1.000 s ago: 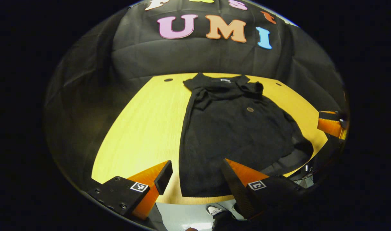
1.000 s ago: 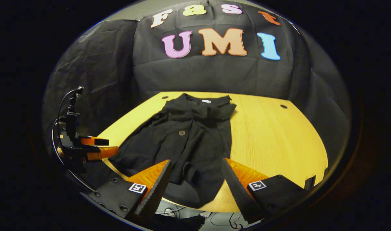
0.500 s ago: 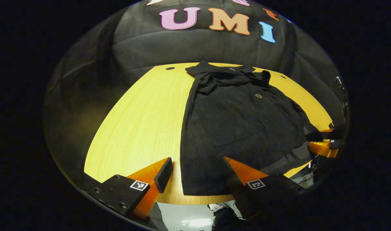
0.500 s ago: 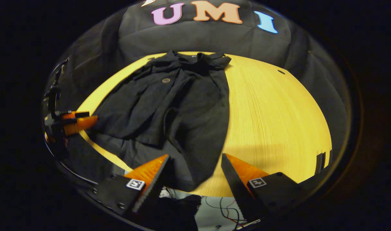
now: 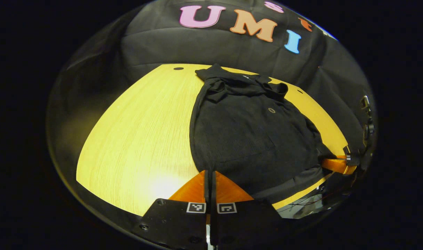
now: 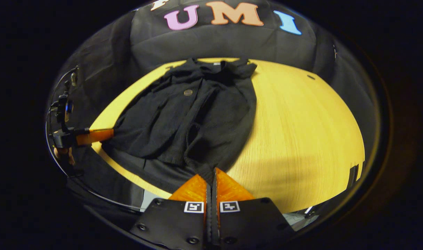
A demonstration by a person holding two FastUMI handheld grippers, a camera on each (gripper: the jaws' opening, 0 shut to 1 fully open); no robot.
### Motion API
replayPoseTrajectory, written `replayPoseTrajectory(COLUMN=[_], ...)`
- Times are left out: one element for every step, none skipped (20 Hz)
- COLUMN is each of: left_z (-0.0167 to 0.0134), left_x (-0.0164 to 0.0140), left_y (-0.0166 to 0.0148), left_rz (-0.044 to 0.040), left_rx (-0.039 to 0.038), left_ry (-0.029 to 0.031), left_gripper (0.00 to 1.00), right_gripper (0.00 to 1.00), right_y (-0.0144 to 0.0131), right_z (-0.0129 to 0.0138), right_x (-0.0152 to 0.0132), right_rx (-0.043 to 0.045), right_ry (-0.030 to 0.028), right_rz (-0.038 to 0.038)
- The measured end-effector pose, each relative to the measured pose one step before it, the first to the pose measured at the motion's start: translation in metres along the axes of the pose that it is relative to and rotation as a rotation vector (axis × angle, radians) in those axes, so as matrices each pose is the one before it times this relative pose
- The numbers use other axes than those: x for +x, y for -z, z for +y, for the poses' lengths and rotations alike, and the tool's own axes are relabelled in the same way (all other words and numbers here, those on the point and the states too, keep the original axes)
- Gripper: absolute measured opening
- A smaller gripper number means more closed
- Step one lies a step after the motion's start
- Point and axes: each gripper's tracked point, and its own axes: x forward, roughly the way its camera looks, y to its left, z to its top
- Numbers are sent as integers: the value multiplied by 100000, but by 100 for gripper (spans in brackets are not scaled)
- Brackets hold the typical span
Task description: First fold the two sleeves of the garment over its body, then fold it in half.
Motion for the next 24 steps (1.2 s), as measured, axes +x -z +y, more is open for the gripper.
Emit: replayPoseTrajectory(left_z=[-320, -395, -309, -347, -314, -369, -295, -247, -119, -244, -110, 18, -7, 135, 225, 326, 292, 167, 87, -66, 205, 161, 173, -143], left_x=[-360, -585, -321, -378, -187, -225, -99, -22, -121, -59, 54, 95, 152, 248, 496, 359, 714, 588, 867, 761, 1014, 913, 895, 801], left_y=[-859, -792, -912, -949, -1064, -1059, -1054, -1343, -1656, -1583, -1689, -1627, -1632, -1829, -1622, -1382, -1070, -958, -897, -988, -1107, -923, -936, -836], left_rz=[-2636, -1601, -2310, -2435, -2054, -2198, -1364, -2377, -3215, -2408, -2590, -2368, -2008, -3546, -2011, -2360, -1389, -1324, -1509, -1039, -945, -942, -680, -958], left_rx=[173, 644, 1015, 790, 469, 70, 380, 581, 262, 150, 339, 767, 1091, 1472, 1522, 1716, 1501, 833, 175, -15, -9, 349, -56, -146], left_ry=[1709, 1776, 1662, 1457, 1453, 1369, 854, 857, 507, 1032, 584, 350, 812, 385, 328, -67, -924, -582, -224, 31, -487, -926, -766, 467], left_gripper=[0, 0, 0, 0, 0, 0, 0, 0, 0, 0, 0, 0, 0, 0, 0, 0, 0, 0, 0, 0, 0, 0, 0, 0], right_gripper=[3, 2, 3, 2, 2, 3, 2, 2, 2, 2, 2, 5, 2, 2, 2, 2, 2, 2, 0, 2, 0, 5, 5, 5], right_y=[-789, -1127, -952, -1177, -1105, -1550, -1493, -1886, -1755, -1902, -1647, -2025, -1235, -1378, -1183, -1265, -1071, -835, -877, -904, -636, -816, -576, -696], right_z=[443, 271, 233, 56, 193, 75, 149, 261, 163, 134, 118, -26, 4, -25, -287, -116, -234, -236, -278, -334, -216, -413, -441, -372], right_x=[-615, -665, -567, -476, -416, -397, -433, -352, -305, -358, -201, -49, 238, 140, 298, 316, 645, 554, 581, 623, 693, 863, 932, 1008], right_rx=[508, 65, 94, 250, 22, 116, 32, 370, 291, -217, -605, -425, -660, -572, -168, 562, 547, -241, -379, -86, -274, -656, -196, 326], right_ry=[-699, -286, -195, -189, -129, 26, 116, -67, -23, 414, -21, 39, 563, 43, 635, -314, 100, 62, -200, -313, -568, -289, -387, -664], right_rz=[-3351, -2582, -2626, -3106, -2251, -3857, -3878, -3911, -4784, -5072, -2751, -3859, -2735, -2541, -2699, -1892, -1991, -1257, -1389, -1006, -898, -447, -293, -238])
